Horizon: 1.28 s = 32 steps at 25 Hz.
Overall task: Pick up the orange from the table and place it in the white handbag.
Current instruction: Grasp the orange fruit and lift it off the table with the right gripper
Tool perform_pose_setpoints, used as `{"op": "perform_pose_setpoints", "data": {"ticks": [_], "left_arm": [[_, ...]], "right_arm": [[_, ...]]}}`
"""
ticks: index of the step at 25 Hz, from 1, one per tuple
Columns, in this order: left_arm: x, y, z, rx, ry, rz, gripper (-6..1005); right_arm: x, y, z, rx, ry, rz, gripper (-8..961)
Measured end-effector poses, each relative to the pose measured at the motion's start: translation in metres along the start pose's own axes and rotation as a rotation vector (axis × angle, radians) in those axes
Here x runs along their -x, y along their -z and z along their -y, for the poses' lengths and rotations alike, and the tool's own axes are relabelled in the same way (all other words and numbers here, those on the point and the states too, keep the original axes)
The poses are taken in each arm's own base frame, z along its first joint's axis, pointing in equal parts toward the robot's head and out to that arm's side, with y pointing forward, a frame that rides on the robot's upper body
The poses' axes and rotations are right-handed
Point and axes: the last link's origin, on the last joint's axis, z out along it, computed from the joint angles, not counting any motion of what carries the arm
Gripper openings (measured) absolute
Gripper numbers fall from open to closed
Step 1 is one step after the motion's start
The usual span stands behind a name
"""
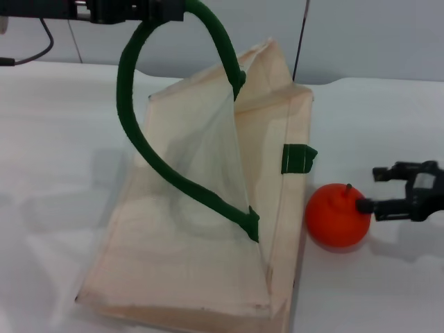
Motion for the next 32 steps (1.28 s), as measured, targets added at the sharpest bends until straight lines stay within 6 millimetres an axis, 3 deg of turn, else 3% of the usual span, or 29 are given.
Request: {"op": "perform_pose_setpoints", "data": {"ticks": [11, 19, 25, 32], "left_arm": [[0.0, -0.003, 0.0, 0.004, -0.001, -0.001, 128], [-0.001, -0.003, 0.0, 0.005, -0.003, -0.004, 129], [0.001, -0.001, 0.0, 0.0, -0.001, -0.013, 128], [0.001, 0.001, 0.001, -0.004, -0.001, -0.015, 129]], "right_arm": [[0.002, -0.038, -0.013, 0.054, 0.085, -0.112, 871], [0.002, -0.04, -0.01, 0.026, 0.141, -0.118, 869], [0.003, -0.037, -0.007, 0.015, 0.144, -0.11, 662], [0.01, -0.03, -0.003, -0.016, 0.164, -0.048, 543]]}}
